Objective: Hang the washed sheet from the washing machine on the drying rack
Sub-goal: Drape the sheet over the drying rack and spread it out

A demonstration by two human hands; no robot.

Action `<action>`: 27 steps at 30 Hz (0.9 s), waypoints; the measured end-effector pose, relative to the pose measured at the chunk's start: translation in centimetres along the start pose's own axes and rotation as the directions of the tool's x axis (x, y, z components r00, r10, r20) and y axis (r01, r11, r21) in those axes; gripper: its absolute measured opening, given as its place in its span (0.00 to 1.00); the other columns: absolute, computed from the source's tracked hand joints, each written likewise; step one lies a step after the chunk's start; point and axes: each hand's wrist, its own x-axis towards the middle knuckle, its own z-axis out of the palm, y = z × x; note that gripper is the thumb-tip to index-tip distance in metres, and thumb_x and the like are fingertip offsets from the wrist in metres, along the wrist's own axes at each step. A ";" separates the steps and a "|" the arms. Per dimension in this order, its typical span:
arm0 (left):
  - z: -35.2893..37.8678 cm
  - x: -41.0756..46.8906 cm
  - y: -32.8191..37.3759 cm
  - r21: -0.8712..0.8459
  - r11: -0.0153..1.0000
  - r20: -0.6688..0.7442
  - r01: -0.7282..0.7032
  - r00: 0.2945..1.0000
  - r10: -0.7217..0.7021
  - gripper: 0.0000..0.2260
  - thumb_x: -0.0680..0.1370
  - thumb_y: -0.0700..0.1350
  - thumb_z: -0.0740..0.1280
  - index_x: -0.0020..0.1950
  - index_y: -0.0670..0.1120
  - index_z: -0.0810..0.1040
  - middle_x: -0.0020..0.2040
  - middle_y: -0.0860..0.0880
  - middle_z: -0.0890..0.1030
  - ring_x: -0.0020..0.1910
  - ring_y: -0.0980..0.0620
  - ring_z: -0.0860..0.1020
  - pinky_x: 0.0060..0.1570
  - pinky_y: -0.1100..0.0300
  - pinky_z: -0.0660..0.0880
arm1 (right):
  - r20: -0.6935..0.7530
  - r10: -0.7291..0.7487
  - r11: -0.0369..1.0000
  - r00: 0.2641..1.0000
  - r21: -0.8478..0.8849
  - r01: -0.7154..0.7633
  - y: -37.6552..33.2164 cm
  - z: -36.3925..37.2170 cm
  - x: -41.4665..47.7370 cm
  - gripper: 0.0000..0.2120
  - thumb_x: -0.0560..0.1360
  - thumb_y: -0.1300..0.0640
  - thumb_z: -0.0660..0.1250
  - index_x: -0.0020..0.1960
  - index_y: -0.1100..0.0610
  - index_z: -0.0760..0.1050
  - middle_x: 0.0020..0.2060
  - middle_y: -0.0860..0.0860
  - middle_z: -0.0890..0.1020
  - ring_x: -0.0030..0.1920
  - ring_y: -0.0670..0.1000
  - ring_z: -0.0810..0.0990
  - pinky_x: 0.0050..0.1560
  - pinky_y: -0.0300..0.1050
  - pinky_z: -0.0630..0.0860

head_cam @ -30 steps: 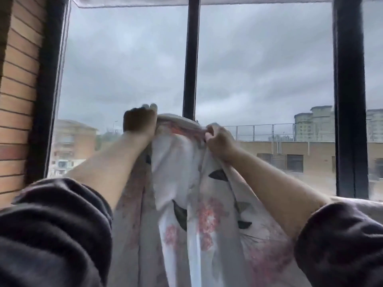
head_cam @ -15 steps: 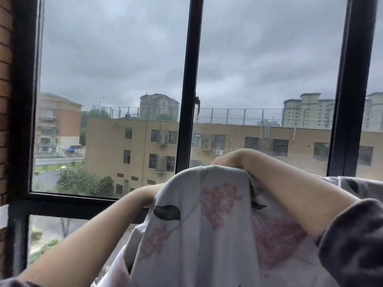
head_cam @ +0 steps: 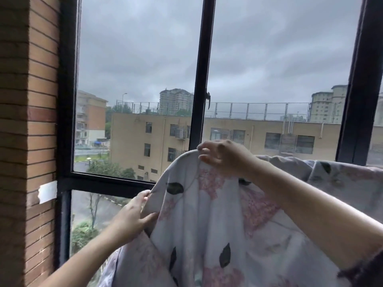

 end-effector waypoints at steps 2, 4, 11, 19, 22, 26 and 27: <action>1.2 -1.1 -1.1 0.144 0.981 -0.001 0.130 0.991 -0.131 0.23 0.74 0.56 0.67 0.66 0.55 0.64 0.63 0.53 0.73 0.61 0.52 0.74 0.50 0.60 0.70 | -0.042 -0.046 0.992 0.998 -0.123 0.041 -0.4 0.8 -0.7 0.20 0.78 0.46 0.61 0.68 0.48 0.68 0.60 0.48 0.76 0.55 0.53 0.78 0.43 0.43 0.66; 2.0 -2.1 -1.7 0.247 0.944 0.004 0.219 0.974 -0.227 0.13 0.72 0.57 0.65 0.51 0.54 0.68 0.57 0.50 0.78 0.57 0.49 0.76 0.49 0.58 0.72 | -0.108 -0.068 0.992 0.992 -0.110 0.056 -0.6 1.4 -0.8 0.21 0.77 0.48 0.63 0.69 0.49 0.68 0.61 0.48 0.75 0.57 0.54 0.77 0.48 0.44 0.67; -1.1 -2.7 -3.2 0.412 0.872 -0.012 0.263 0.959 -0.284 0.02 0.67 0.44 0.63 0.38 0.48 0.75 0.44 0.50 0.82 0.48 0.48 0.80 0.41 0.58 0.75 | -0.127 -0.171 0.967 0.977 -0.211 0.142 -3.0 3.8 0.0 0.22 0.76 0.45 0.63 0.69 0.50 0.68 0.65 0.50 0.72 0.64 0.54 0.70 0.65 0.52 0.60; -14.4 4.0 -1.1 0.366 0.926 -0.256 0.091 0.967 0.006 0.06 0.68 0.32 0.61 0.34 0.41 0.74 0.40 0.39 0.80 0.43 0.41 0.76 0.37 0.55 0.68 | -0.128 -0.061 0.968 0.990 -0.249 0.027 -6.7 4.3 4.4 0.07 0.77 0.55 0.61 0.51 0.51 0.77 0.49 0.50 0.81 0.50 0.55 0.78 0.53 0.48 0.65; -18.8 8.5 -0.4 0.435 0.900 -0.340 -0.021 0.922 0.186 0.10 0.70 0.32 0.60 0.32 0.44 0.72 0.41 0.36 0.79 0.45 0.38 0.77 0.36 0.56 0.65 | -0.323 0.138 0.980 0.936 -0.092 -0.176 -6.5 2.8 7.6 0.06 0.77 0.56 0.61 0.47 0.53 0.77 0.45 0.52 0.83 0.45 0.56 0.80 0.45 0.46 0.65; -20.2 14.8 -1.2 0.528 0.845 -0.347 -0.085 0.886 0.306 0.08 0.73 0.34 0.59 0.44 0.41 0.77 0.49 0.36 0.79 0.50 0.37 0.77 0.42 0.54 0.69 | -0.407 0.249 0.936 0.879 -0.132 -0.327 -7.1 2.1 11.1 0.07 0.79 0.54 0.60 0.47 0.54 0.76 0.45 0.53 0.81 0.41 0.54 0.76 0.42 0.43 0.61; -18.9 16.0 -2.1 0.538 0.838 -0.290 -0.087 0.915 0.281 0.09 0.73 0.34 0.59 0.47 0.41 0.77 0.51 0.36 0.79 0.52 0.38 0.77 0.45 0.53 0.71 | -0.349 0.283 0.921 0.893 -0.160 -0.355 -7.1 2.4 11.4 0.07 0.79 0.54 0.60 0.47 0.54 0.75 0.46 0.54 0.81 0.43 0.55 0.77 0.42 0.43 0.63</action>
